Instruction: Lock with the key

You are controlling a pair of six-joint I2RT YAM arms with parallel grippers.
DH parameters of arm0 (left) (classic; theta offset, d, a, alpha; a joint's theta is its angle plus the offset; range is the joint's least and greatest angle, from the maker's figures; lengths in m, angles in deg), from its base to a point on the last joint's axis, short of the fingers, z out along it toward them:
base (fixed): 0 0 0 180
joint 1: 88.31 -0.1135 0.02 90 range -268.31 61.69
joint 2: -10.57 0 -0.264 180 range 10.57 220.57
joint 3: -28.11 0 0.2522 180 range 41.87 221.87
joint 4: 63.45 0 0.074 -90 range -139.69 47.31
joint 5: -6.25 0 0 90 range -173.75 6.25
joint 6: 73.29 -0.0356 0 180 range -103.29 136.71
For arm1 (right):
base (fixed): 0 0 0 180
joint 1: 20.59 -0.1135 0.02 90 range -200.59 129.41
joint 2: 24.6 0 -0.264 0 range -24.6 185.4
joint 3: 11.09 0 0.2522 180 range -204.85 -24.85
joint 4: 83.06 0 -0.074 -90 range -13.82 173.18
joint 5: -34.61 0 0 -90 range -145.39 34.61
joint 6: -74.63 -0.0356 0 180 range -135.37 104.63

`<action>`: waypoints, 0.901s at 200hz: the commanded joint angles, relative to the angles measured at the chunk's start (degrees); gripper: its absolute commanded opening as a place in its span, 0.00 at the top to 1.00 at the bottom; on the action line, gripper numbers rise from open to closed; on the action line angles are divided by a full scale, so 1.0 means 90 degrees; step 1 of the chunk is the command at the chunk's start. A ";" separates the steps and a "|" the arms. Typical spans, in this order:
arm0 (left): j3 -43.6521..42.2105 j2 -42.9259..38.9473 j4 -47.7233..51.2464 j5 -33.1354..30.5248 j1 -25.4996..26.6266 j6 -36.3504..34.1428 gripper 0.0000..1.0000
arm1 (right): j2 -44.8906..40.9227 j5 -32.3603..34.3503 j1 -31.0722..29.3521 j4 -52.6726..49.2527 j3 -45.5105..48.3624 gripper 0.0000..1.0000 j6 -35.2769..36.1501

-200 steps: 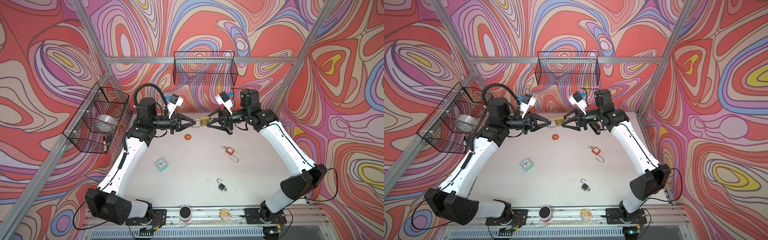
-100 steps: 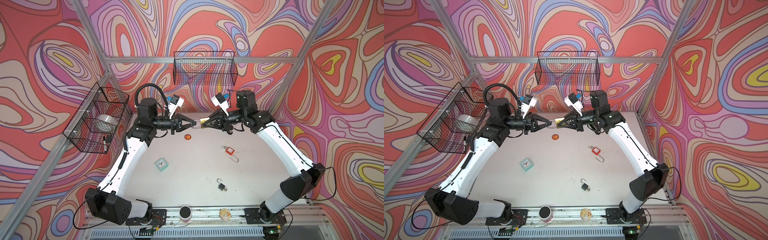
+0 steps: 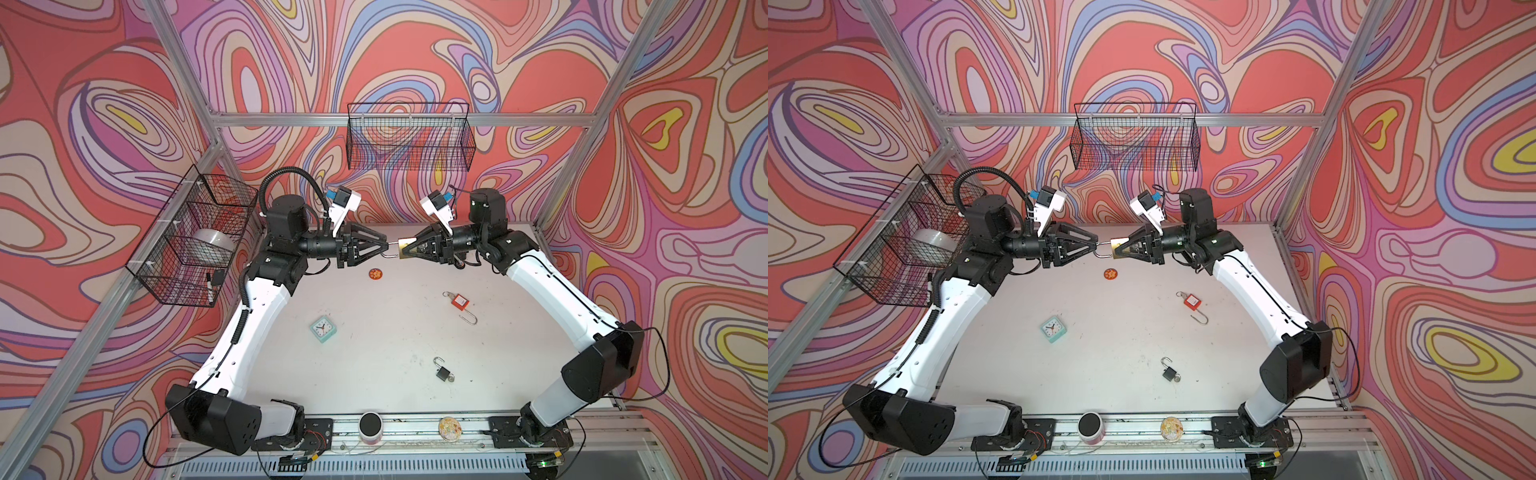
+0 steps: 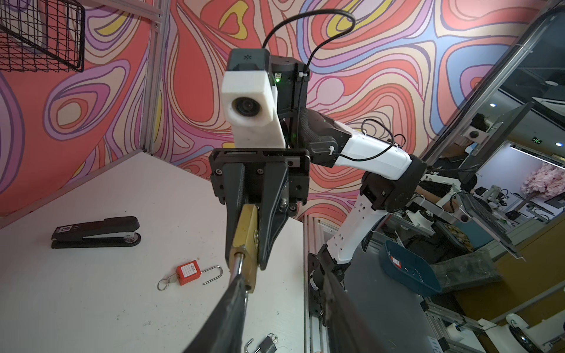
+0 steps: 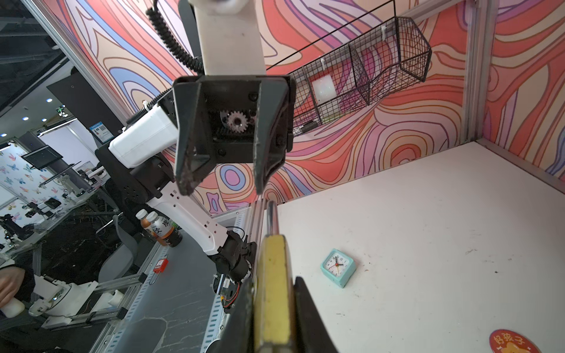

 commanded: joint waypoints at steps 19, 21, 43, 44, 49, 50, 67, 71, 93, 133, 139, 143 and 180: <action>-0.0004 -0.0174 0.0754 -0.0049 -0.0020 -0.0711 0.56 | -0.0442 -0.0315 0.0069 0.1450 0.0167 1.00 -0.0850; -0.0002 -0.0174 0.0764 -0.0055 -0.0020 -0.0716 0.56 | -0.0442 -0.0320 0.0066 0.1470 0.0168 1.00 -0.0864; 0.0008 -0.0154 0.0672 -0.0209 -0.0056 -0.0665 0.55 | -0.0446 -0.0389 0.0070 0.1467 0.0166 1.00 -0.0886; 0.0008 -0.0154 0.0668 -0.0212 -0.0053 -0.0657 0.55 | -0.0449 -0.0389 0.0067 0.1465 0.0162 1.00 -0.0886; 0.0008 -0.0145 0.0636 -0.0207 -0.0064 -0.0593 0.54 | -0.0458 -0.0390 0.0065 0.1449 0.0168 1.00 -0.0883; 0.0008 -0.0144 0.0635 -0.0201 -0.0071 -0.0577 0.54 | -0.0460 -0.0390 0.0065 0.1442 0.0168 1.00 -0.0879; -0.0066 -0.0134 -0.0018 -0.0101 -0.0127 -0.0153 0.51 | -0.0496 -0.0388 0.0060 0.1315 0.0178 1.00 -0.0785; -0.0083 -0.0139 -0.0106 -0.0089 -0.0128 -0.0086 0.51 | -0.0509 -0.0375 0.0069 0.1277 0.0170 1.00 -0.0754; -0.0137 -0.0165 -0.0484 -0.0067 -0.0164 0.0179 0.48 | -0.0529 -0.0365 0.0070 0.1084 0.0139 1.00 -0.0622; -0.0456 -0.0288 -0.1223 -0.0048 -0.0245 0.0620 0.44 | -0.0489 -0.0403 0.0076 0.0998 0.0067 1.00 -0.0629; -0.0491 -0.0305 -0.1257 -0.0085 -0.0245 0.0613 0.43 | -0.0491 -0.0422 0.0083 0.1003 0.0061 1.00 -0.0640; -0.0511 -0.0317 -0.1274 -0.0112 -0.0245 0.0602 0.43 | -0.0482 -0.0442 0.0078 0.1000 0.0054 1.00 -0.0655; -0.0974 -0.0347 -0.2668 -0.0189 -0.0255 0.1213 0.41 | -0.0442 -0.0555 0.0084 0.1029 0.0032 1.00 -0.0815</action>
